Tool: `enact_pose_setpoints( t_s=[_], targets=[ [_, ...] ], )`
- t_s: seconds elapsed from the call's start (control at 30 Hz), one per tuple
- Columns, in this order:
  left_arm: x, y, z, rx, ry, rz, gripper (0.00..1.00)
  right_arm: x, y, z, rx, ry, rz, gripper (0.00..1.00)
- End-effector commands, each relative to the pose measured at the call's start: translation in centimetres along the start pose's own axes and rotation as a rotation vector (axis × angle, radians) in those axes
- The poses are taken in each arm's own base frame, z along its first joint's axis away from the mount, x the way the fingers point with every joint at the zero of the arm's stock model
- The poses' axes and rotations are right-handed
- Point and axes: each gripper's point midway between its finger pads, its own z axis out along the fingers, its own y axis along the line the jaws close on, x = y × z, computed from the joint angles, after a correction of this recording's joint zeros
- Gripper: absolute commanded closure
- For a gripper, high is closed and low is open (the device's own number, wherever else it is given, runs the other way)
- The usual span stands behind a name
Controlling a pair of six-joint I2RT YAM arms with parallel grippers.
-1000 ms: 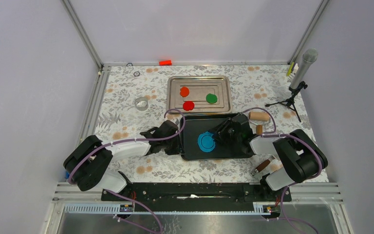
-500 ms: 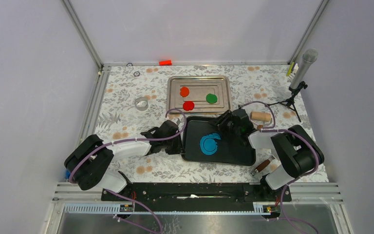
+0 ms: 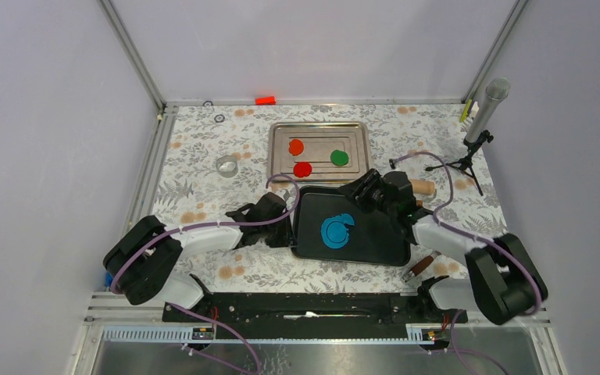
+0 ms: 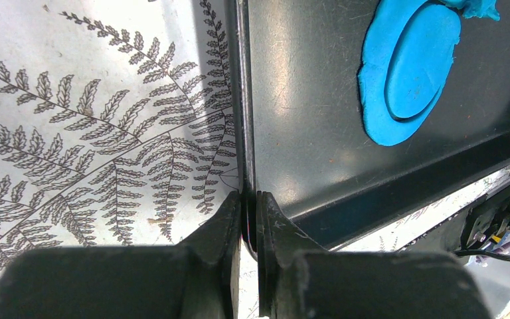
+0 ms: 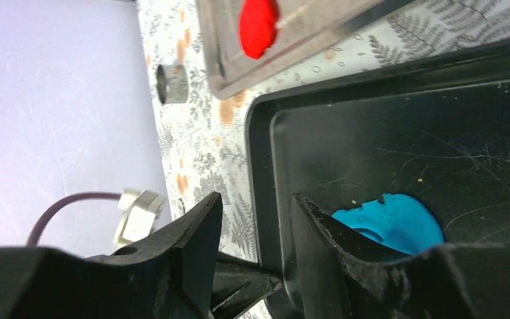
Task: Roll out the dumpling wrappers from the dough
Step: Remove the dumpling wrapper from the work surface.
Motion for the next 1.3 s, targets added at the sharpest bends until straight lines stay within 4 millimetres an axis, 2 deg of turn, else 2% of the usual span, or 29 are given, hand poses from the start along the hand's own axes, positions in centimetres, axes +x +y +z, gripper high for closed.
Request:
enact_pose_setpoints(
  t_s=[0.0, 0.23, 0.43, 0.53, 0.67, 1.27],
  targets=[
    [6.4, 6.3, -0.5, -0.206, 0.214, 0.057, 1.00, -0.4, -0.6, -2.9, 0.044, -0.016, -0.117, 0.49],
    [5.6, 5.4, -0.8, -0.183, 0.198, 0.071, 1.00, 2.4, -3.4, -5.9, 0.090, 0.093, -0.113, 0.46],
    [5.3, 5.1, -0.9, -0.177, 0.191, 0.081, 1.00, 3.8, -6.6, -6.6, 0.152, 0.080, 0.070, 0.44],
    [5.3, 5.1, -0.9, -0.177, 0.193, 0.081, 1.00, 4.3, -7.9, -6.3, 0.159, 0.059, 0.158, 0.39],
    [5.4, 5.1, -0.9, -0.175, 0.199, 0.086, 1.00, 4.7, -8.2, -5.5, 0.148, 0.076, 0.201, 0.36],
    [5.9, 5.1, -0.9, -0.166, 0.226, 0.098, 1.00, 2.0, -7.8, -1.0, 0.128, -0.012, 0.203, 0.36]
  ],
)
